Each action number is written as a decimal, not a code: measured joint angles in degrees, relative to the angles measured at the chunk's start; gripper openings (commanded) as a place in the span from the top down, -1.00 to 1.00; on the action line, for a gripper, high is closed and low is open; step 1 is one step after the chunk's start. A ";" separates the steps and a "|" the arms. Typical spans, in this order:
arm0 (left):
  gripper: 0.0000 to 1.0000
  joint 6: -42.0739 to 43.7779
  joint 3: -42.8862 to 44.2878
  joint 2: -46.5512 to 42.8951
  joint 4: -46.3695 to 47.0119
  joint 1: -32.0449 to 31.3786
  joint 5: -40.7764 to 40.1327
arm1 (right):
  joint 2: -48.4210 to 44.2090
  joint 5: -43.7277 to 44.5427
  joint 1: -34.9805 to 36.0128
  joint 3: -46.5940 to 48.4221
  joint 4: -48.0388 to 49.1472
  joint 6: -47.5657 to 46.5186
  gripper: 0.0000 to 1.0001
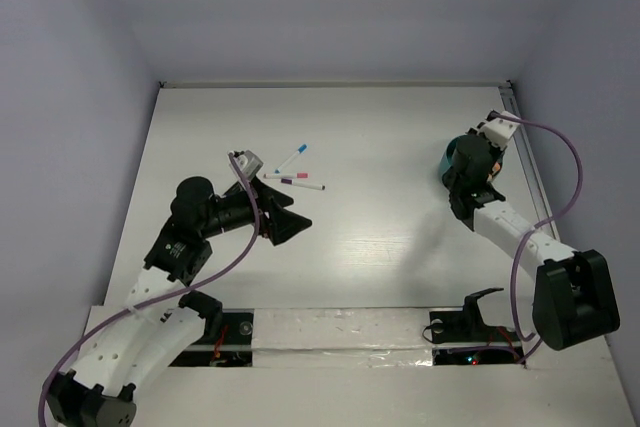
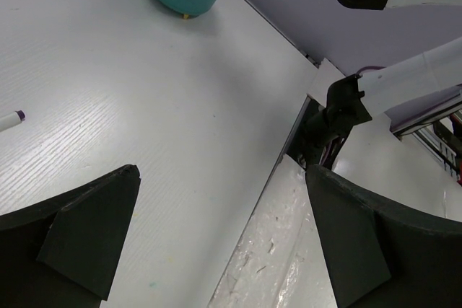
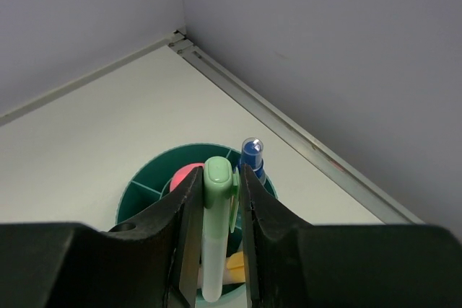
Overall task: Sort the stationery into containers
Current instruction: Place the pen in the storage box.
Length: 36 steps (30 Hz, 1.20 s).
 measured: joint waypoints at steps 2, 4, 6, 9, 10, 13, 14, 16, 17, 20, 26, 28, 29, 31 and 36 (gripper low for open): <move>-0.98 0.00 0.00 0.42 0.02 0.00 -0.02 | 0.72 -0.09 -0.02 0.00 1.46 -0.42 1.00; -0.98 0.00 0.00 0.79 0.02 0.00 -0.02 | 1.55 -0.20 -0.02 0.00 2.91 -0.72 1.00; -0.98 0.00 0.00 1.07 0.02 0.00 -0.02 | 2.32 -0.42 -0.02 -0.02 4.00 -0.94 1.00; -0.98 0.00 0.00 1.27 0.02 0.00 -0.07 | 3.34 -0.61 -0.02 -0.09 5.18 -0.94 1.00; -0.98 0.00 0.00 1.27 0.02 0.00 -0.13 | 3.76 -0.63 -0.02 -0.24 5.60 -0.90 1.00; -0.98 0.00 0.00 1.27 0.02 0.00 -0.33 | 4.61 -0.76 0.00 -1.33 6.14 -0.50 1.00; -0.98 0.00 0.00 1.27 0.04 0.00 -0.42 | 4.74 -0.79 -0.02 -1.92 6.27 -0.33 1.00; -0.98 0.00 0.00 1.27 0.04 0.00 -0.50 | 4.79 -0.74 -0.02 -3.08 6.29 0.20 1.00; -0.98 0.00 0.00 1.27 0.04 0.00 -0.52 | 4.79 -0.76 -0.02 -3.74 6.51 0.68 1.00; -0.98 0.00 0.00 1.27 0.07 0.00 -0.68 | 4.66 -0.74 -0.02 -5.42 6.69 1.73 1.00; -0.98 0.00 0.00 1.29 0.07 0.00 -0.90 | 4.04 -0.17 -0.37 -6.69 6.21 2.78 1.00; -0.98 0.00 0.00 1.27 0.04 0.00 -1.11 | 3.74 -0.11 -0.92 -6.69 5.42 3.96 0.87; -0.98 0.02 0.00 1.27 0.04 0.00 -1.31 | 3.48 -0.17 -1.33 -6.69 4.50 4.79 0.71; -0.98 0.02 0.00 1.25 0.04 0.00 -1.55 | 2.60 -0.42 -2.27 -6.73 2.71 6.62 0.56; -0.98 0.02 0.00 1.22 0.04 0.00 -1.77 | -0.07 -1.31 -3.30 -7.28 -0.48 9.49 -0.01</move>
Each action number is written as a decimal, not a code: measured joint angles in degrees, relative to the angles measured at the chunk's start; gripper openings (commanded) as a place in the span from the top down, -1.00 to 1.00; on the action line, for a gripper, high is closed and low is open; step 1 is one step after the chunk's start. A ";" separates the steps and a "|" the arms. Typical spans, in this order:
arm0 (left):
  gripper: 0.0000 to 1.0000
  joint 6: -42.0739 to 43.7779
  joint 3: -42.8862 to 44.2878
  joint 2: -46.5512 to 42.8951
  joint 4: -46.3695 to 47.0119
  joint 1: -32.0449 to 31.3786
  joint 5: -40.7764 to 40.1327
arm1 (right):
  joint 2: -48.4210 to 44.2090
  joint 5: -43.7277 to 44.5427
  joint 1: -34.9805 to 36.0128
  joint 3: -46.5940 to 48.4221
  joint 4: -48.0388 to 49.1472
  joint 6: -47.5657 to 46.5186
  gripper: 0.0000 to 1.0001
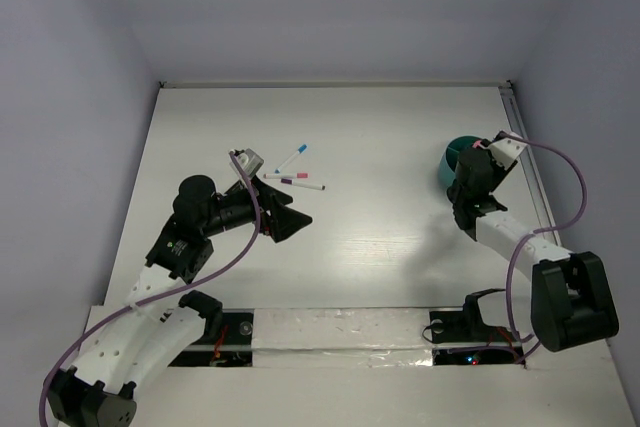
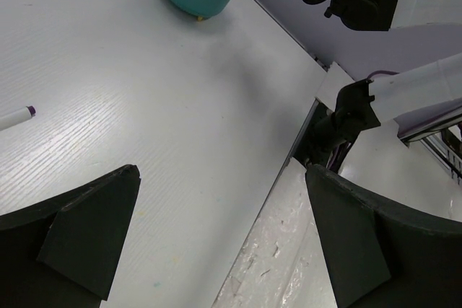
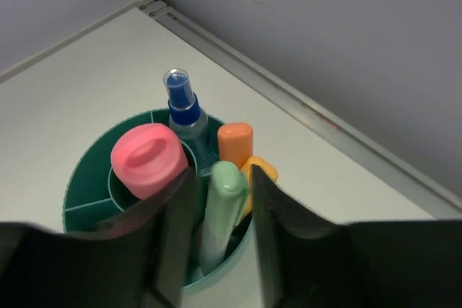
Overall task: Sort the stationery into containers
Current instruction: Place the pen in the storage box.
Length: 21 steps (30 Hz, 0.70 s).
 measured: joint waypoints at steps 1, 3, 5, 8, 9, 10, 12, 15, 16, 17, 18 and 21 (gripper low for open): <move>-0.98 0.00 0.00 0.02 0.00 0.00 -0.02 | -0.20 -0.13 -0.04 0.02 -0.83 0.70 -0.09; -0.98 0.00 0.00 0.00 0.00 0.00 -0.04 | -0.48 -0.79 -0.31 0.02 -2.91 1.57 -0.24; -0.98 0.00 0.00 0.00 0.00 0.00 -0.11 | -0.96 -1.55 -0.37 0.07 -4.92 2.23 -0.37; -0.98 0.00 0.00 0.00 0.00 0.00 -0.26 | -2.43 -3.30 -0.39 1.07 -8.48 2.89 -0.56; -0.98 0.00 0.00 0.00 0.00 0.00 -0.31 | -2.97 -3.56 -0.39 1.44 -8.92 2.89 -0.57; -0.98 0.00 0.00 0.00 0.00 0.00 -0.39 | -3.65 -4.35 -0.39 2.19 -9.81 2.75 -0.58; -0.98 0.00 0.00 0.00 0.00 0.00 -0.50 | -4.85 -5.70 -0.39 3.80 -11.37 2.73 -0.59; -0.98 -0.02 0.02 0.00 0.00 0.02 -1.03 | -7.13 -10.19 -0.42 6.60 -14.12 2.69 -0.20; -0.98 -0.02 0.02 0.02 -0.02 0.02 -1.29 | -7.96 -13.05 -0.44 7.48 -15.10 2.60 0.03; -0.98 -0.02 0.02 0.02 -0.02 0.02 -1.60 | -8.61 -16.48 -0.44 8.37 -16.26 2.78 0.37; -0.98 -0.02 0.07 0.07 -0.04 0.09 -1.97 | -9.03 -19.93 -0.44 9.38 -17.27 2.91 0.96; -0.98 -0.04 0.48 0.48 -0.02 0.39 -3.19 | -8.57 -33.24 -0.44 12.70 -20.48 4.42 1.00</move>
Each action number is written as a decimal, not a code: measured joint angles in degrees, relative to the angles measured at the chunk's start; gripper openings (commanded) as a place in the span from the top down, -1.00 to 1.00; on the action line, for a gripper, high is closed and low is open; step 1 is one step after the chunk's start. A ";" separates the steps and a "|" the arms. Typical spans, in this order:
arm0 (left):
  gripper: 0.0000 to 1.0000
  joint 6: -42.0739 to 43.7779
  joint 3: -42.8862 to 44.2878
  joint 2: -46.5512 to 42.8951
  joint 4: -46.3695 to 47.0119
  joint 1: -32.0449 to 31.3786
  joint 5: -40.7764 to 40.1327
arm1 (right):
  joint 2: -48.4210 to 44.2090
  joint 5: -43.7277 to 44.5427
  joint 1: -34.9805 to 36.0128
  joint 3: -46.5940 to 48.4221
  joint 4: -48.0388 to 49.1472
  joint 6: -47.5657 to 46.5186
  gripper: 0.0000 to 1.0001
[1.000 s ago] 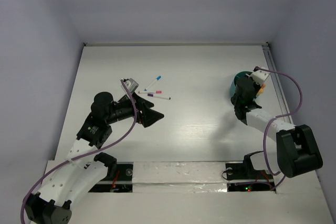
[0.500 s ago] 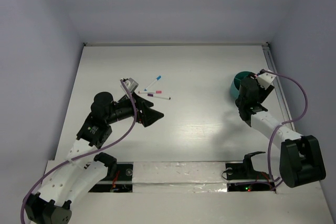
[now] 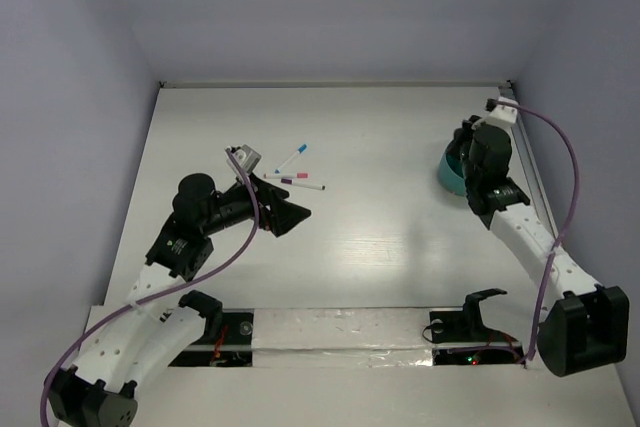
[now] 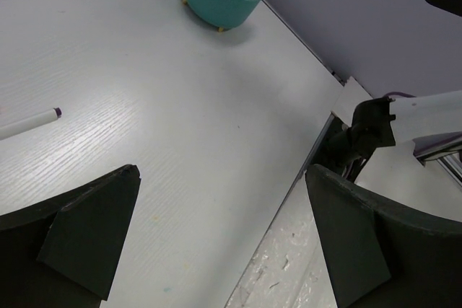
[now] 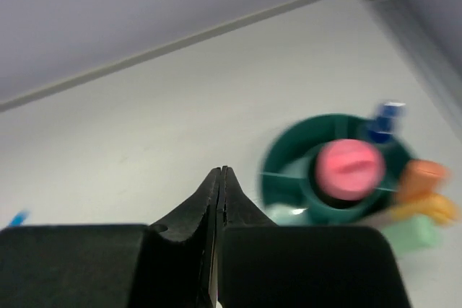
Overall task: Sort the stationery into containers
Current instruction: Place the pen in the storage box, then pick up the pen from the center of the board.
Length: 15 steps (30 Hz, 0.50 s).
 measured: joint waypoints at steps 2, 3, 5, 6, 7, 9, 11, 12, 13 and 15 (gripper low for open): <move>-0.98 -0.07 0.20 0.13 0.00 0.37 -0.72 | 1.86 -10.21 0.33 2.01 -1.09 0.46 1.00; -0.98 -0.22 0.31 0.17 0.04 0.42 -1.20 | 3.26 -15.26 0.74 2.86 -1.49 0.66 0.99; -0.98 -0.55 0.48 0.13 0.02 0.61 -2.16 | 6.43 -23.37 2.25 4.17 -1.75 0.85 0.90; -0.98 -0.72 0.63 0.11 0.07 0.72 -2.95 | 8.39 -27.54 3.30 4.81 -1.84 0.81 0.80; -0.98 -0.87 0.85 0.04 -0.02 0.74 -3.63 | 10.67 -31.10 4.61 5.55 -2.03 0.72 0.74; -0.98 -1.09 1.92 -0.20 -0.63 0.92 -5.97 | 15.26 -36.22 7.26 7.63 -2.58 0.13 0.55; -0.98 -1.11 3.61 -0.59 -1.11 1.14 -8.76 | 20.35 -39.54 10.01 10.99 -4.11 -0.90 0.40; -0.98 -1.09 4.46 -0.90 -1.22 1.14 -10.08 | 23.67 -41.13 11.67 13.55 -4.74 -1.49 0.24; -0.98 -1.09 5.40 -1.22 -1.27 1.14 -11.45 | 26.23 -42.14 12.87 15.65 -5.25 -2.03 0.16; -0.98 -1.05 7.13 -1.79 -1.25 1.18 -14.14 | 31.63 -43.80 15.52 20.83 -6.86 -3.32 -0.04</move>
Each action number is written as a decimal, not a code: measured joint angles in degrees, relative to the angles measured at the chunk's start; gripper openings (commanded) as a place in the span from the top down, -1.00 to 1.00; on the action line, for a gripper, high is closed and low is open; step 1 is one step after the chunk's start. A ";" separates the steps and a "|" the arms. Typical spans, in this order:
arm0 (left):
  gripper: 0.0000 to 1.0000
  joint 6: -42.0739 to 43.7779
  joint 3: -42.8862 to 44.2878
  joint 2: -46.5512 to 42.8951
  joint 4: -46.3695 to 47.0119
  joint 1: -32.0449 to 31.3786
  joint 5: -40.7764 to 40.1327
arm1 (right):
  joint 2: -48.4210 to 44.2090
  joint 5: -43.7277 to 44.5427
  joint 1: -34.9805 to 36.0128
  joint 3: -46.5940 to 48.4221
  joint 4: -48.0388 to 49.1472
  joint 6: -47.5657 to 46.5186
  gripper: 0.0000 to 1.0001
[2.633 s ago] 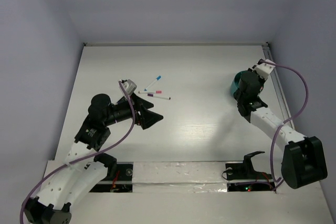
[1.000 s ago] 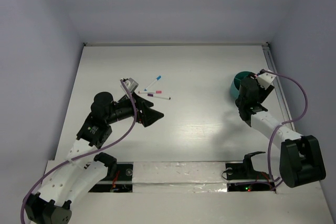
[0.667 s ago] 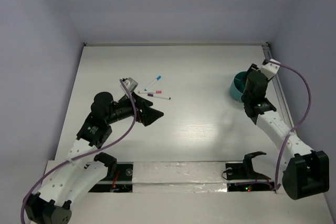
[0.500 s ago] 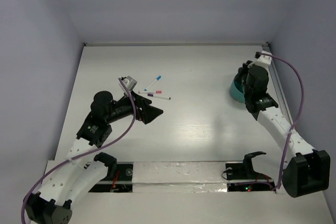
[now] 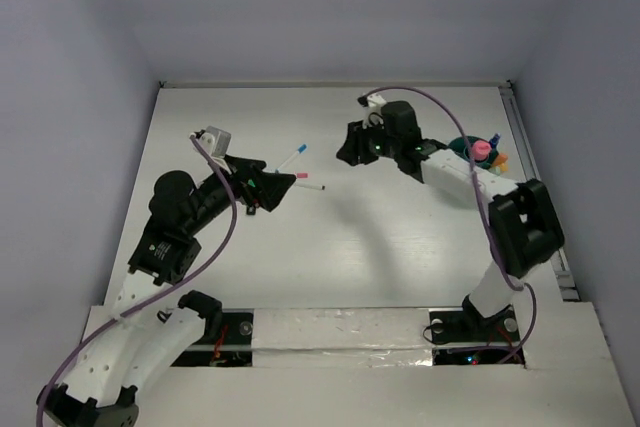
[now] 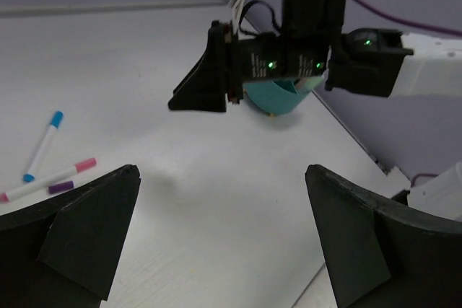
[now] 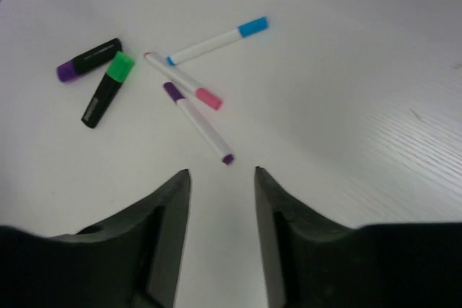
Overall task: Sort the stationery into containers
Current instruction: Pick up the pen from the center of the board.
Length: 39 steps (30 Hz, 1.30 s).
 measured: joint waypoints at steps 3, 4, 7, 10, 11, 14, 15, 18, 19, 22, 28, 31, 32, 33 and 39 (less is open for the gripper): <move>-0.98 0.15 1.79 0.09 0.00 0.33 -3.78 | 8.04 -1.38 3.34 8.33 -2.38 -1.42 -0.22; -0.98 0.22 2.05 0.17 -0.02 0.46 -4.81 | 10.32 -1.40 4.31 10.84 -2.91 -1.60 -0.27; -0.98 0.39 2.23 0.85 -0.55 1.60 -7.72 | 16.26 0.00 7.91 17.25 -5.29 -1.90 -0.40; -0.98 0.61 3.37 1.40 -2.67 3.76 -10.03 | 20.20 3.45 12.96 21.16 -6.95 -1.05 -0.44; -0.98 0.83 4.42 1.79 -3.96 4.31 -11.08 | 21.18 4.52 14.67 21.94 -7.04 -0.35 -0.48; -0.98 1.14 7.87 1.68 -5.42 4.83 -13.11 | 24.02 7.58 19.87 23.82 -7.04 2.71 -0.53; -0.98 1.16 8.76 1.27 -5.14 4.83 -13.51 | 25.11 8.48 21.29 24.68 -7.06 3.65 -0.54; -0.98 1.14 9.66 -0.94 -3.39 4.83 -13.94 | 29.59 10.95 24.81 29.24 -8.02 5.77 -0.61; -0.98 1.14 9.62 -1.49 -3.23 4.83 -13.90 | 31.39 11.80 25.66 31.23 -8.41 6.40 -0.61; -0.98 1.14 9.38 -3.34 -2.21 4.83 -13.86 | 37.18 14.34 26.95 38.38 -10.93 7.72 -0.62; -0.98 1.57 6.84 -3.74 -1.66 4.83 -13.27 | 46.73 20.92 26.99 50.80 -16.20 9.14 -0.61; -0.98 1.86 5.86 -3.74 -1.75 4.83 -12.55 | 49.18 23.56 26.97 55.65 -18.38 9.33 -0.58; -0.98 1.92 5.64 -3.74 -1.64 4.83 -12.28 | 49.92 24.20 26.97 56.96 -18.99 9.33 -0.55; -0.98 2.01 5.40 -3.74 -1.46 4.83 -12.07 | 50.58 24.81 26.99 57.94 -19.34 9.31 -0.49; -0.98 2.49 5.03 -3.69 -1.25 5.01 -10.64 | 53.24 28.83 28.30 62.01 -21.38 7.65 -0.34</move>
